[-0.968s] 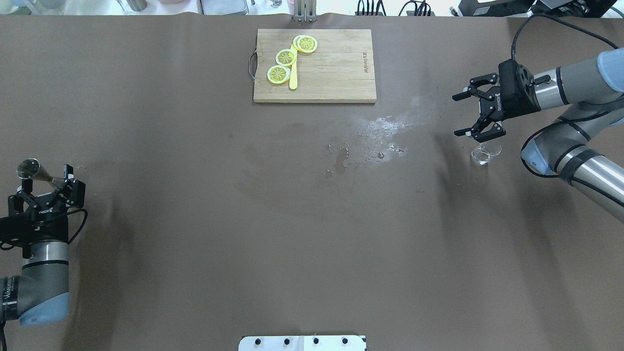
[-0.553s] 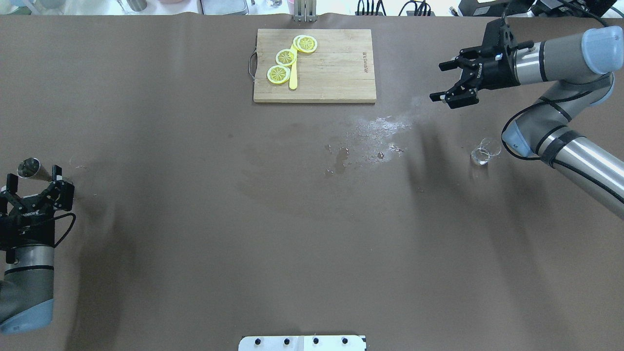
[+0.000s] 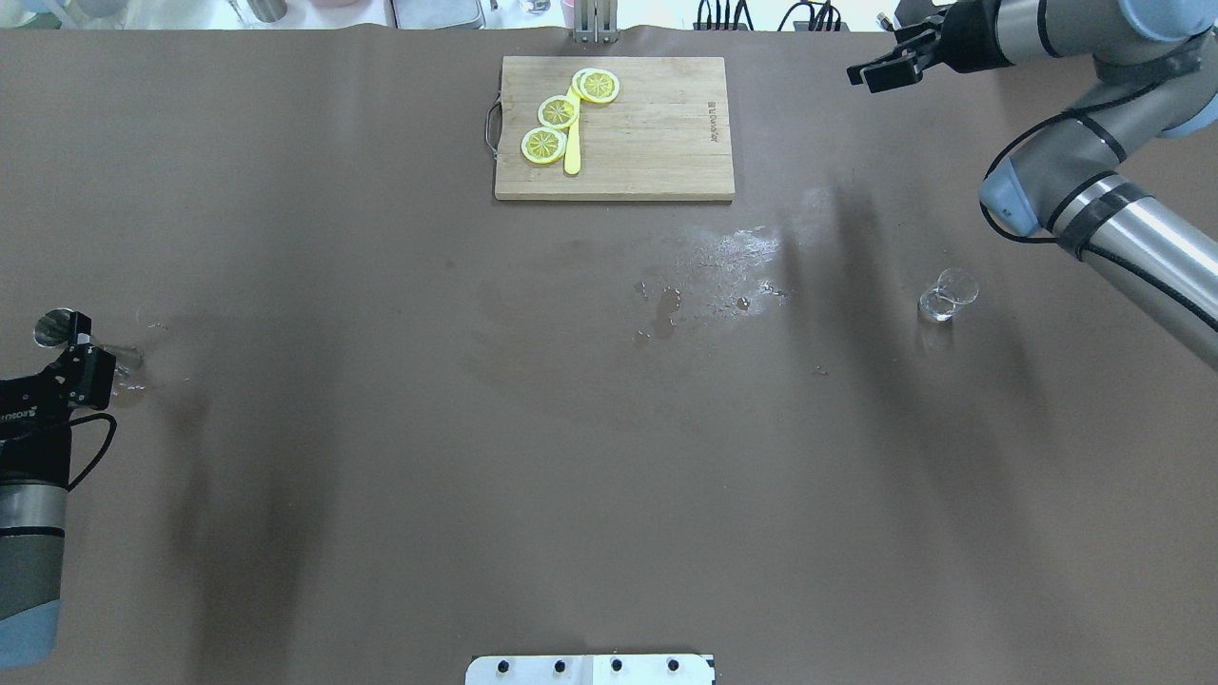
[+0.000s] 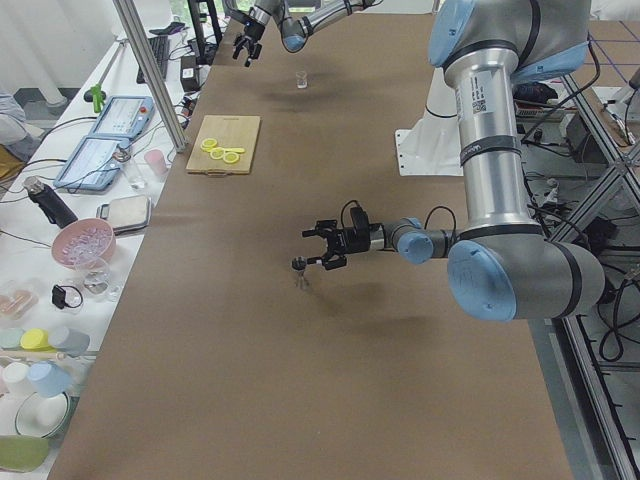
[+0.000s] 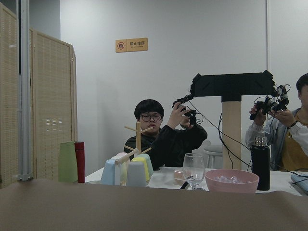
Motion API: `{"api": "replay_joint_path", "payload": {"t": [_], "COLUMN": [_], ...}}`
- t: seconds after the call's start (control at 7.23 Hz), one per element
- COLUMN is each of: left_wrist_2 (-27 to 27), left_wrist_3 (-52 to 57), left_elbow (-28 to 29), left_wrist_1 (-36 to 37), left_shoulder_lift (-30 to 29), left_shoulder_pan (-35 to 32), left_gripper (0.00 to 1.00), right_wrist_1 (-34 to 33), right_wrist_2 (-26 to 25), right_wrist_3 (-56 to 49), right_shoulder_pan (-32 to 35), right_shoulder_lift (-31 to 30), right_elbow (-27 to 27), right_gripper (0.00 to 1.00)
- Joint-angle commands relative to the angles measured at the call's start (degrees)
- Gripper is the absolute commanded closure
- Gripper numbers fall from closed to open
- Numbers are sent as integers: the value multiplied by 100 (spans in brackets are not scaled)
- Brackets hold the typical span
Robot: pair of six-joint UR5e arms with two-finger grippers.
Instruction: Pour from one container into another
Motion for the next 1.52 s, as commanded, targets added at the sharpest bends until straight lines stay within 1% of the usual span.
{"api": "replay_joint_path", "payload": {"t": [0.0, 0.14, 0.28, 0.41, 0.55, 0.69, 0.83, 0.97, 1.11, 1.24, 1.38], "left_wrist_2": [-101, -354, -504, -628, -620, -638, -646, -777, -1074, -1451, -1890], "left_wrist_3": [853, 1041, 1061, 1148, 1201, 1219, 1532, 1927, 2940, 4143, 5103], "left_elbow": [-705, -734, -795, -848, -892, -866, -848, -822, -804, -830, -831], "left_wrist_1": [437, 858, 1411, 2278, 2530, 2532, 2411, 1565, 539, -698, -1685], "left_shoulder_lift": [-300, -782, -1144, -1391, -1707, -1919, -1860, -1703, -1675, -1631, -1639], "left_shoulder_pan": [174, 184, 175, 175, 184, 192, 201, 193, 192, 175, 131], "left_gripper": [3, 2, 2, 2, 2, 2, 2, 2, 2, 2, 2], "right_wrist_1": [-2150, -3012, -3890, -4761, -5317, -5802, -6424, -6578, -6536, -6536, -6536], "right_wrist_2": [-386, -346, -293, -284, -136, 66, 424, 1028, 1122, 1122, 1236], "right_wrist_3": [0, -35, -44, -70, -88, -88, -131, -462, -814, -869, -913], "right_shoulder_pan": [345, 486, 575, 689, 864, 874, 1066, 1137, 1364, 1636, 1926], "right_shoulder_lift": [166, 123, -156, -472, -684, -825, -853, -949, -1211, -1587, -1913], "right_elbow": [261, 498, 996, 1436, 1684, 1713, 1774, 1714, 1774, 2009, 2247], "right_gripper": [0, 0, 0, 0, 0, 0, 0, 0, 0, 0, 0]}}
